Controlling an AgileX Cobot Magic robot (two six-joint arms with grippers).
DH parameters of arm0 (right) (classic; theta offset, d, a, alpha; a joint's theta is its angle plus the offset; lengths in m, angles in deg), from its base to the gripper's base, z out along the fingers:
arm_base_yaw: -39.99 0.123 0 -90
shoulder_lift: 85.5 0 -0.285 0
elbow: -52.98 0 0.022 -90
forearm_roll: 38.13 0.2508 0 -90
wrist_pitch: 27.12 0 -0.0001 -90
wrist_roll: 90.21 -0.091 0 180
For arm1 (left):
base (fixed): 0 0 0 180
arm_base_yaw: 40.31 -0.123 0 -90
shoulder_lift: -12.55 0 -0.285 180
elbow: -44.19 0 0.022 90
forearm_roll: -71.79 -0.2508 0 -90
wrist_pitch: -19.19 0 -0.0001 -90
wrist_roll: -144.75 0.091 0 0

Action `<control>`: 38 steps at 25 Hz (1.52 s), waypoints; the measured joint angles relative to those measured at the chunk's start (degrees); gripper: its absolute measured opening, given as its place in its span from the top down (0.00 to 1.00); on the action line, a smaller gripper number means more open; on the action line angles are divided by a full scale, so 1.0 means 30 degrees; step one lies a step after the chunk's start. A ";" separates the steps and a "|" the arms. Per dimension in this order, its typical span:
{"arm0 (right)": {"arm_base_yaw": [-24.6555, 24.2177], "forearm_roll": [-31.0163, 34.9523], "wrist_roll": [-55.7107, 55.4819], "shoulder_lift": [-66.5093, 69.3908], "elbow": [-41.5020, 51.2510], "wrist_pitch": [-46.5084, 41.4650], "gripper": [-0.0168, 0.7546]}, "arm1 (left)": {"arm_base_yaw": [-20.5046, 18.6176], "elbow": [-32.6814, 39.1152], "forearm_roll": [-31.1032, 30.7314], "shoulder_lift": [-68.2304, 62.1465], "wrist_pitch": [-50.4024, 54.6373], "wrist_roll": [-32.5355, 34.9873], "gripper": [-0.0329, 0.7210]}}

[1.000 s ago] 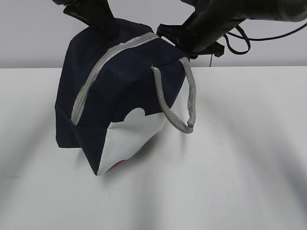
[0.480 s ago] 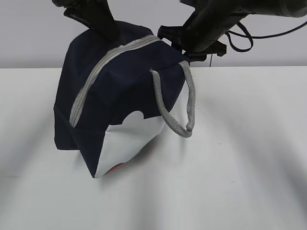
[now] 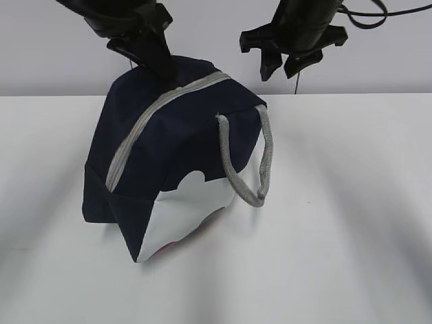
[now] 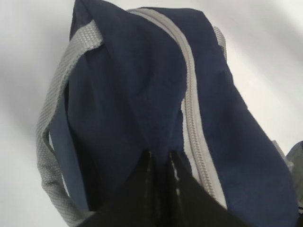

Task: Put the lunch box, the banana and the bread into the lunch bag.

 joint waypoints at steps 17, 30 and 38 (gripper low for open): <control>0.0000 -0.0937 0.1007 -0.0694 -0.2851 -0.3474 0.52 | 0.0040 0.0000 -0.2138 -0.1139 -0.0096 -0.3356 0.74; 0.0000 -0.0147 0.1675 -0.3916 -0.0742 -0.3555 0.52 | 0.0040 0.0000 -0.2440 -0.1103 -0.0141 -0.4348 0.35; 0.0000 -0.0147 0.1675 -0.5905 0.1128 -0.3602 0.52 | 0.0040 0.0000 -0.1966 0.0126 -0.0229 -0.4750 0.35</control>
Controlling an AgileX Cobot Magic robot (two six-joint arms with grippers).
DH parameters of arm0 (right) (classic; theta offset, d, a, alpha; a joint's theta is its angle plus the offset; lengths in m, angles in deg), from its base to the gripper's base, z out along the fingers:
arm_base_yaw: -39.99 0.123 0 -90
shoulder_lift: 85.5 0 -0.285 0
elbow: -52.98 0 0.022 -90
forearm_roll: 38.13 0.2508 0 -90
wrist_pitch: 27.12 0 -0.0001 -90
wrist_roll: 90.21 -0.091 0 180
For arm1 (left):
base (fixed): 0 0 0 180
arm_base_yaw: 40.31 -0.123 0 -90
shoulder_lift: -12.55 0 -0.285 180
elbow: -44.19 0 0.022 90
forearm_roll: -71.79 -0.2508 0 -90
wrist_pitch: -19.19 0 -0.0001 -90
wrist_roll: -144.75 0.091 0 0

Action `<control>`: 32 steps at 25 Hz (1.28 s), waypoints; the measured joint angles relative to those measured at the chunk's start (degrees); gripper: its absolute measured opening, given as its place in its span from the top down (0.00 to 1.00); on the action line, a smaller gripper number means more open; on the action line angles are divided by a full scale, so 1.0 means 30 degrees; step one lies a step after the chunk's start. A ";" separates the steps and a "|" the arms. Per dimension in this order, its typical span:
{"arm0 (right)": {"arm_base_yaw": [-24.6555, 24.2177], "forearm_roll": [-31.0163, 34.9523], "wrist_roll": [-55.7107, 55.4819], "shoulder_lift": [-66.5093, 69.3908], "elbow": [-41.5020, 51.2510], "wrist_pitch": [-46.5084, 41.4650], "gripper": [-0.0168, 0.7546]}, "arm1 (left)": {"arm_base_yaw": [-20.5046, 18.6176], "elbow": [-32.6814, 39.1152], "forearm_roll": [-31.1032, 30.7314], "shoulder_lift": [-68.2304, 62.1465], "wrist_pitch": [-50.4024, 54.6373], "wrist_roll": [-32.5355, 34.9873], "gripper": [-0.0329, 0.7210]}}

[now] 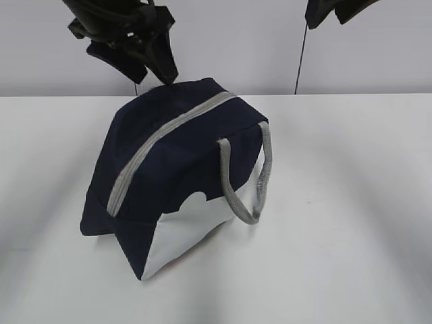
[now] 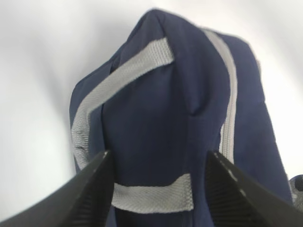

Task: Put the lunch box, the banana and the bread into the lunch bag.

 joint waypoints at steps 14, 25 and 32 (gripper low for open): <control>0.0000 0.0000 0.0000 -0.4621 0.5227 0.0000 0.52 | -0.0434 0.2952 -0.2136 0.3365 0.0000 -0.0560 0.35; 0.0000 0.0000 0.0000 -0.9612 0.9727 -0.0032 0.52 | -0.3232 0.7434 -0.2813 0.7608 0.0000 -0.0603 0.35; 0.0000 0.0000 0.0000 -1.3135 1.2401 -0.0032 0.52 | -0.4205 1.1105 -0.3575 1.1551 0.0000 -0.0603 0.35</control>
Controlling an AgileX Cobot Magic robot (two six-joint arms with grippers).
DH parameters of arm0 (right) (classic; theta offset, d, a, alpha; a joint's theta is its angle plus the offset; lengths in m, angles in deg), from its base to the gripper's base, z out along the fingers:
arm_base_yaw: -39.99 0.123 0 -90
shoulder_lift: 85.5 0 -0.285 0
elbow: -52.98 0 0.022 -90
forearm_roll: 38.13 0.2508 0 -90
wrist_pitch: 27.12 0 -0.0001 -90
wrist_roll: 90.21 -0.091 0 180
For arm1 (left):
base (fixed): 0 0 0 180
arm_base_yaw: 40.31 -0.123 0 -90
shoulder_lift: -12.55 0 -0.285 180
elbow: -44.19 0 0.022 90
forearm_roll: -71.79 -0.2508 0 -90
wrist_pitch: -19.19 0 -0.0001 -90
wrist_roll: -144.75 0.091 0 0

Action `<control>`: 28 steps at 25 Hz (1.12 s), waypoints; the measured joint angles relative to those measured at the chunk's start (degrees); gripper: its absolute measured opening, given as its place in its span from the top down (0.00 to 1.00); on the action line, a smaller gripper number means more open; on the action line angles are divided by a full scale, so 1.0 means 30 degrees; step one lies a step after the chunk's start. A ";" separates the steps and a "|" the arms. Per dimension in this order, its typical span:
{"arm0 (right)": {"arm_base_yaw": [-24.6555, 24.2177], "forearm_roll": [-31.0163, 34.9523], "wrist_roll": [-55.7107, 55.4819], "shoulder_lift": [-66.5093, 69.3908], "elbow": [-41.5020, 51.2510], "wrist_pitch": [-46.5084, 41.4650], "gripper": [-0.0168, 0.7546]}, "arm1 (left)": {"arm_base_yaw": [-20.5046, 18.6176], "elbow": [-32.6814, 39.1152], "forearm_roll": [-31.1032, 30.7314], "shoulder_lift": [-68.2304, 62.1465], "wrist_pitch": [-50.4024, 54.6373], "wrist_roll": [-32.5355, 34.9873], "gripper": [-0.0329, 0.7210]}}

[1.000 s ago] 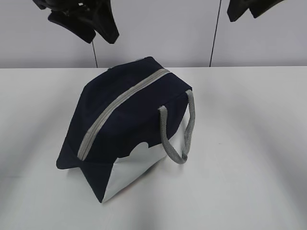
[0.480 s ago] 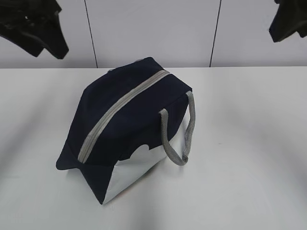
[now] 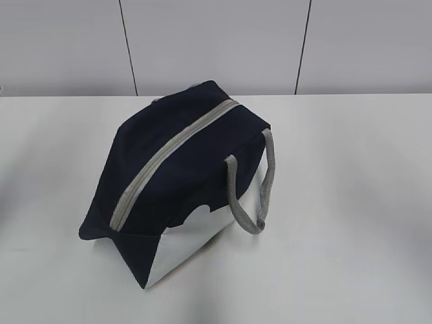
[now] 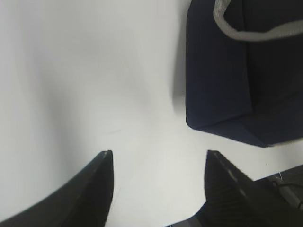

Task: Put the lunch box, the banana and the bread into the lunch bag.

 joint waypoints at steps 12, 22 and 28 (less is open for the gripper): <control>0.0000 0.0000 0.0034 -0.7398 0.4301 -0.0147 0.52 | -0.0001 0.5958 0.0000 0.8067 0.0038 -0.0562 0.38; 0.0000 0.0000 0.0609 -1.3471 0.7550 -0.0285 0.52 | -0.0001 0.9728 0.0000 1.5187 0.0112 -0.0775 0.39; 0.0000 0.0000 0.0844 -1.6676 0.9529 -0.0310 0.52 | -0.0001 1.1115 0.0000 1.9239 0.0218 -0.0775 0.41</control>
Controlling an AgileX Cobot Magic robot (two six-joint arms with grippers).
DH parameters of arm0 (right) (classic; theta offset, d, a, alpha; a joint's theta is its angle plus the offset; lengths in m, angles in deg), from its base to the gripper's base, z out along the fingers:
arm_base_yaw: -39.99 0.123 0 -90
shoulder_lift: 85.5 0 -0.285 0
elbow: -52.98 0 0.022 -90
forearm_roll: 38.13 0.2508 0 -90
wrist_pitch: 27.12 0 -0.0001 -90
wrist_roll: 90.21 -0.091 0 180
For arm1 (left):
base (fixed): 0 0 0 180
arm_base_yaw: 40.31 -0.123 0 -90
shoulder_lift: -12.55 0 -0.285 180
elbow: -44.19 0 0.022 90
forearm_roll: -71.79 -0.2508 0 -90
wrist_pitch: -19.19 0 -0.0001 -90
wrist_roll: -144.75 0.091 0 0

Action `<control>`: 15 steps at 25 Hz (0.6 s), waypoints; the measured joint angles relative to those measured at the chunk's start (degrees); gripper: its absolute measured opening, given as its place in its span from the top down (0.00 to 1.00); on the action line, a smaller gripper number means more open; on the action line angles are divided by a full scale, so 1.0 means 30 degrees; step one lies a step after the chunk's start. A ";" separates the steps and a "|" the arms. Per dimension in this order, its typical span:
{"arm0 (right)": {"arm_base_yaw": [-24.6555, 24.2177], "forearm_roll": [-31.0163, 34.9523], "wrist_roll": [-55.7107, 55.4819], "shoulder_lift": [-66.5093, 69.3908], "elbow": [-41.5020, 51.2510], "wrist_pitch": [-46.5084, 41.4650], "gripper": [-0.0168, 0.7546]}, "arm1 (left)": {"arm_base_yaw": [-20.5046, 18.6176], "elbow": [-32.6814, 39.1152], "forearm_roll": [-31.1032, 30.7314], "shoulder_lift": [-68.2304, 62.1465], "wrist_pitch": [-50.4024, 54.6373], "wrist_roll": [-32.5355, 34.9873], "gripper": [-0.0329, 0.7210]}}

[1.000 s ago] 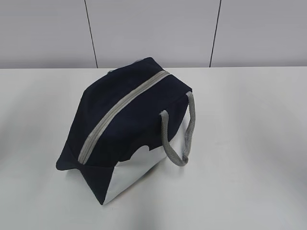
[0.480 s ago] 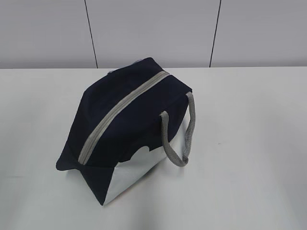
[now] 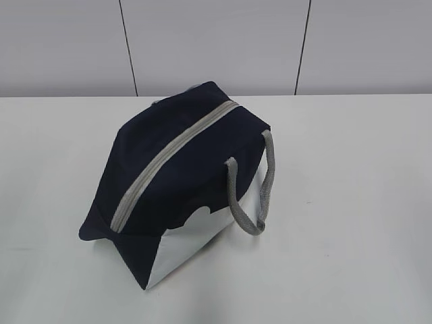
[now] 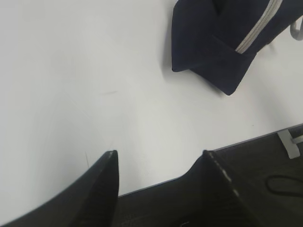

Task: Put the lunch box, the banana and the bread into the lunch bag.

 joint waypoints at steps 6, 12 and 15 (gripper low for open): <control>0.0000 0.0000 0.0075 -0.2687 0.1953 -0.0059 0.52 | 0.0000 0.1217 0.0000 0.3156 0.0064 0.0000 0.41; 0.0000 -0.0040 0.0361 -0.3795 0.2855 -0.0133 0.52 | 0.0000 0.2565 0.0122 0.5612 0.0021 0.0000 0.41; 0.0000 -0.0040 0.0701 -0.3795 0.3504 -0.0133 0.52 | 0.0000 0.2966 0.0242 0.5643 -0.0240 0.0000 0.42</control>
